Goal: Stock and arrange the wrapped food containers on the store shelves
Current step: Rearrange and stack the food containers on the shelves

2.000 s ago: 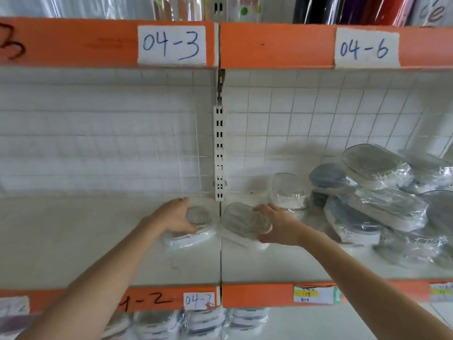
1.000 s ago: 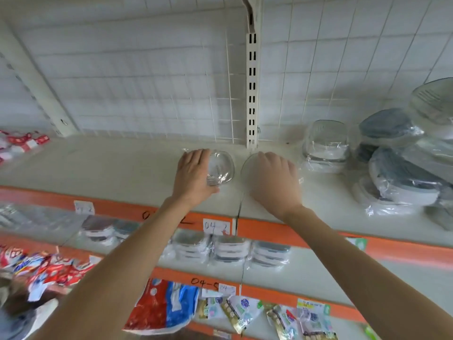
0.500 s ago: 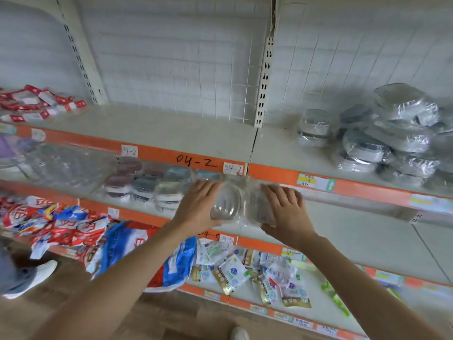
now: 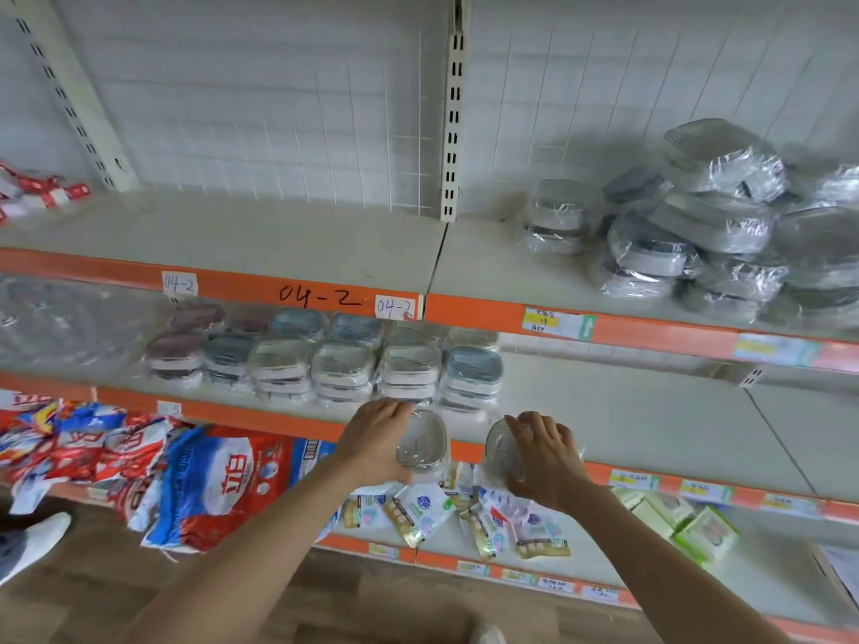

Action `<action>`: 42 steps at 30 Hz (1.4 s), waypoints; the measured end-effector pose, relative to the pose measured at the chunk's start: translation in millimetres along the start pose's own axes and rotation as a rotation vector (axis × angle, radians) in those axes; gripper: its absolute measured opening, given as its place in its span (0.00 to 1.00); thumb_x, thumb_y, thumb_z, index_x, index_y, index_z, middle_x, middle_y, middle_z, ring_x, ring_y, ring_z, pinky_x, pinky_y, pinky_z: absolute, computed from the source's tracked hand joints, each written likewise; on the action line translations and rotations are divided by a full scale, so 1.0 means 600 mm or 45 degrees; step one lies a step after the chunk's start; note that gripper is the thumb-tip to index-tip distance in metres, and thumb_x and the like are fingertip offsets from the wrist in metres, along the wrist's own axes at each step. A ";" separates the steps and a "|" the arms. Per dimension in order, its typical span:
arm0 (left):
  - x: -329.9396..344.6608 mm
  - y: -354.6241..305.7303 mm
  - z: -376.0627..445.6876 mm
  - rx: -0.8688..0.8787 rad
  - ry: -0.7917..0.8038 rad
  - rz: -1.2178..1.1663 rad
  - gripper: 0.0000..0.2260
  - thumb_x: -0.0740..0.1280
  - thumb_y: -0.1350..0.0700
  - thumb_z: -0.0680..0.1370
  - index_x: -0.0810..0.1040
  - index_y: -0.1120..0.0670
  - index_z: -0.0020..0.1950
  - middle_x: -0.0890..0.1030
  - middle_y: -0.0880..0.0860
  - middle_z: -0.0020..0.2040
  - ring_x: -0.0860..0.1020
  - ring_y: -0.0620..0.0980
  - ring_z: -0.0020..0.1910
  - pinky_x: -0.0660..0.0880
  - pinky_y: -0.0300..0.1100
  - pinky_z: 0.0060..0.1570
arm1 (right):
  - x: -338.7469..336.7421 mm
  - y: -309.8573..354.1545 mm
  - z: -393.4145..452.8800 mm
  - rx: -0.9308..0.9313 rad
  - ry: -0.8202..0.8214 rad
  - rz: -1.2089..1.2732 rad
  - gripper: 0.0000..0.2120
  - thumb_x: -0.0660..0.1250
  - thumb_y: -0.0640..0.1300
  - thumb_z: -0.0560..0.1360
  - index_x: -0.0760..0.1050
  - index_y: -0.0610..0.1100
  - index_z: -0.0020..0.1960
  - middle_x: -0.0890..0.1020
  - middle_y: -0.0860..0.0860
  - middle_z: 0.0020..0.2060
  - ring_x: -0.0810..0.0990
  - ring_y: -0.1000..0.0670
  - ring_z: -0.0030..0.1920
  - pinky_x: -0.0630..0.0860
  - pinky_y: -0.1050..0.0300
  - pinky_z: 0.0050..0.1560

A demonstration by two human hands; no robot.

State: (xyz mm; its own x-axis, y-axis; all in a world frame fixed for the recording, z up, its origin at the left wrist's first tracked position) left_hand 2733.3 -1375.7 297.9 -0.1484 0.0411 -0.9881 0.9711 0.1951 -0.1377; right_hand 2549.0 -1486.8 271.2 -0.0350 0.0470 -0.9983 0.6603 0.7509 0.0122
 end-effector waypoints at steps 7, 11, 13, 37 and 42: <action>0.082 -0.122 0.170 0.094 0.112 -0.018 0.41 0.77 0.44 0.64 0.64 0.56 0.70 0.70 0.52 0.67 0.68 0.52 0.65 0.61 0.42 0.66 | 0.050 -0.189 0.035 0.091 0.102 0.000 0.37 0.66 0.61 0.70 0.57 0.47 0.72 0.63 0.50 0.68 0.63 0.48 0.68 0.54 0.54 0.70; 0.168 -0.199 0.269 0.062 0.209 -0.097 0.39 0.76 0.45 0.64 0.65 0.57 0.69 0.70 0.53 0.67 0.69 0.52 0.64 0.62 0.42 0.64 | 0.110 -0.292 0.050 0.139 0.174 -0.007 0.34 0.63 0.61 0.72 0.57 0.45 0.71 0.63 0.51 0.69 0.62 0.50 0.69 0.53 0.54 0.71; 0.209 -0.235 0.309 0.065 0.241 -0.114 0.39 0.77 0.45 0.64 0.65 0.57 0.68 0.71 0.53 0.66 0.69 0.53 0.64 0.63 0.43 0.64 | 0.140 -0.338 0.061 0.168 0.197 -0.007 0.34 0.63 0.61 0.72 0.58 0.45 0.70 0.64 0.52 0.69 0.62 0.50 0.69 0.52 0.54 0.71; 0.382 -0.235 0.570 -0.076 -0.272 0.057 0.23 0.57 0.65 0.80 0.54 0.62 0.74 0.52 0.58 0.78 0.50 0.54 0.77 0.44 0.43 0.74 | 0.346 -0.450 0.258 0.231 -0.050 0.114 0.29 0.49 0.51 0.82 0.43 0.43 0.77 0.43 0.49 0.77 0.37 0.47 0.76 0.35 0.54 0.72; 0.382 -0.223 0.584 -0.090 -0.145 0.019 0.25 0.55 0.57 0.82 0.50 0.64 0.75 0.48 0.60 0.78 0.46 0.54 0.77 0.44 0.45 0.75 | 0.341 -0.448 0.286 0.217 0.082 0.105 0.30 0.49 0.51 0.82 0.40 0.42 0.77 0.40 0.47 0.76 0.37 0.46 0.76 0.37 0.50 0.73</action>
State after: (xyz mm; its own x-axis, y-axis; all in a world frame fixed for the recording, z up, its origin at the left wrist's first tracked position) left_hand 2634.8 -1735.8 65.7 -0.1079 -0.0665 -0.9919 0.9569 0.2637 -0.1218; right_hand 2492.9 -1792.2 53.8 -0.0198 0.1497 -0.9885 0.7801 0.6207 0.0784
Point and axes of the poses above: each hand's wrist, its own z-axis towards the middle knuckle, its own x-axis out of the palm, y = z × x, the point moved 7 cm from there along z, towards the middle knuckle
